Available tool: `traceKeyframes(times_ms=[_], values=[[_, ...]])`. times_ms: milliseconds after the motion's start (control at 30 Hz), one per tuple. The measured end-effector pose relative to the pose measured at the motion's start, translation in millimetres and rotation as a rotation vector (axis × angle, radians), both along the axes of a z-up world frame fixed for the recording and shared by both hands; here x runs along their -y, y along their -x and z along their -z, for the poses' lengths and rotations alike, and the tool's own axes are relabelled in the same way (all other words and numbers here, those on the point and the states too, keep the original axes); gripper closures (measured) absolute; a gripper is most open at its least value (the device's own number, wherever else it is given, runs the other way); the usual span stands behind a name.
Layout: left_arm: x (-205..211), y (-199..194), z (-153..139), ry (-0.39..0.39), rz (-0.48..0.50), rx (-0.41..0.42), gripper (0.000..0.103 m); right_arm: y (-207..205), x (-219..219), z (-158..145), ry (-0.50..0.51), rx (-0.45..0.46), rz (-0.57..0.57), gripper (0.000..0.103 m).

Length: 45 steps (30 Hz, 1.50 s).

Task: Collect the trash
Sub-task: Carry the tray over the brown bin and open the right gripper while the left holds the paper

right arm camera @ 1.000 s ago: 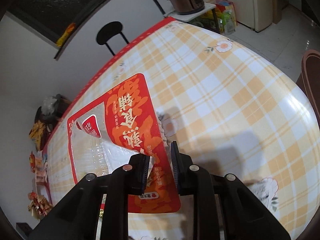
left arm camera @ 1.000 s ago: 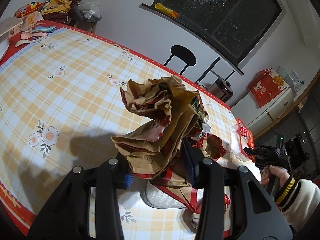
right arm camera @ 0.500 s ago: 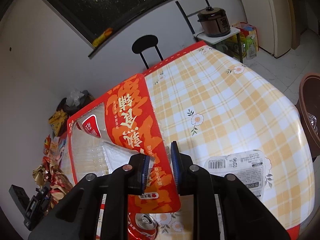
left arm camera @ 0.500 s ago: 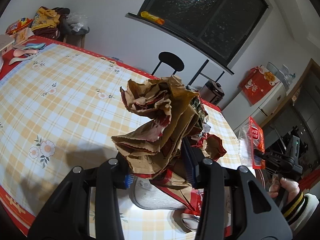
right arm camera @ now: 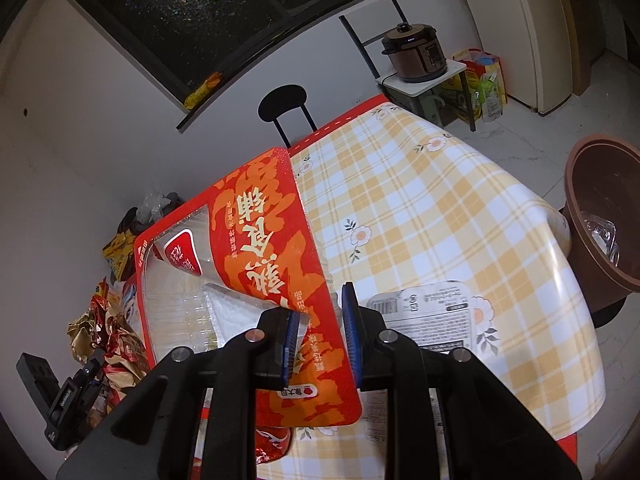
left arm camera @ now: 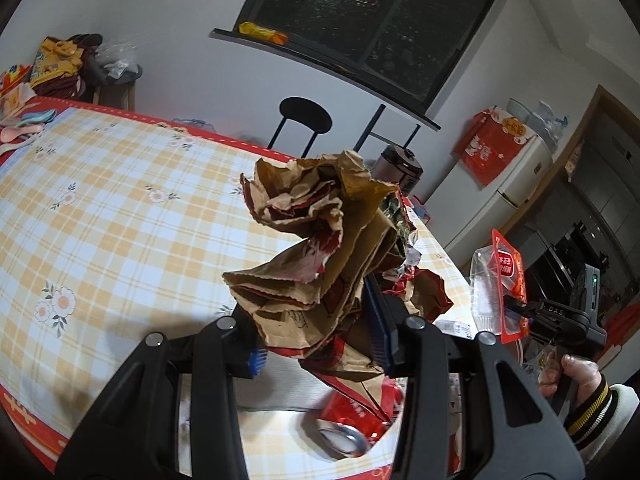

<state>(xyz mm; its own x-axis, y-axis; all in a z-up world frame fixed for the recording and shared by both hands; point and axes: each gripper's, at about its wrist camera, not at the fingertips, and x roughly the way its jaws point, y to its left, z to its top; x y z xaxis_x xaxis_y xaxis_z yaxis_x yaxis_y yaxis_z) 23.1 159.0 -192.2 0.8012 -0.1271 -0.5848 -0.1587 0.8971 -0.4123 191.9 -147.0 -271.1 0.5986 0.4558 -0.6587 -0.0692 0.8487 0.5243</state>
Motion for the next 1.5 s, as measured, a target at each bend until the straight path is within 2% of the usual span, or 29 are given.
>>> traceKeyframes(times_ms=[267, 633, 1033, 1200, 1333, 1433, 1467, 1500], values=[[61, -5, -6, 0.020, -0.028, 0.002, 0.060, -8, 56, -4, -0.016, 0.008, -0.015, 0.081], [161, -24, -21, 0.005, 0.010, 0.013, 0.060, -17, 190, -1, 0.006, 0.022, 0.090, 0.081], [251, -41, -22, -0.005, 0.055, 0.012, 0.060, -29, 349, 30, 0.072, -0.042, 0.286, 0.081], [273, -44, -19, -0.014, 0.054, -0.004, 0.060, -38, 396, 47, 0.090, -0.094, 0.356, 0.081], [280, -43, -18, -0.029, 0.046, -0.020, 0.060, -46, 414, 64, 0.085, -0.143, 0.389, 0.081], [280, -44, -20, -0.041, 0.037, -0.032, 0.060, -51, 416, 76, 0.073, -0.175, 0.396, 0.078], [280, -43, -20, -0.043, 0.034, -0.034, 0.060, -53, 415, 80, 0.063, -0.185, 0.391, 0.073], [280, -43, -20, -0.046, 0.031, -0.035, 0.060, -56, 413, 86, 0.042, -0.193, 0.377, 0.061]])
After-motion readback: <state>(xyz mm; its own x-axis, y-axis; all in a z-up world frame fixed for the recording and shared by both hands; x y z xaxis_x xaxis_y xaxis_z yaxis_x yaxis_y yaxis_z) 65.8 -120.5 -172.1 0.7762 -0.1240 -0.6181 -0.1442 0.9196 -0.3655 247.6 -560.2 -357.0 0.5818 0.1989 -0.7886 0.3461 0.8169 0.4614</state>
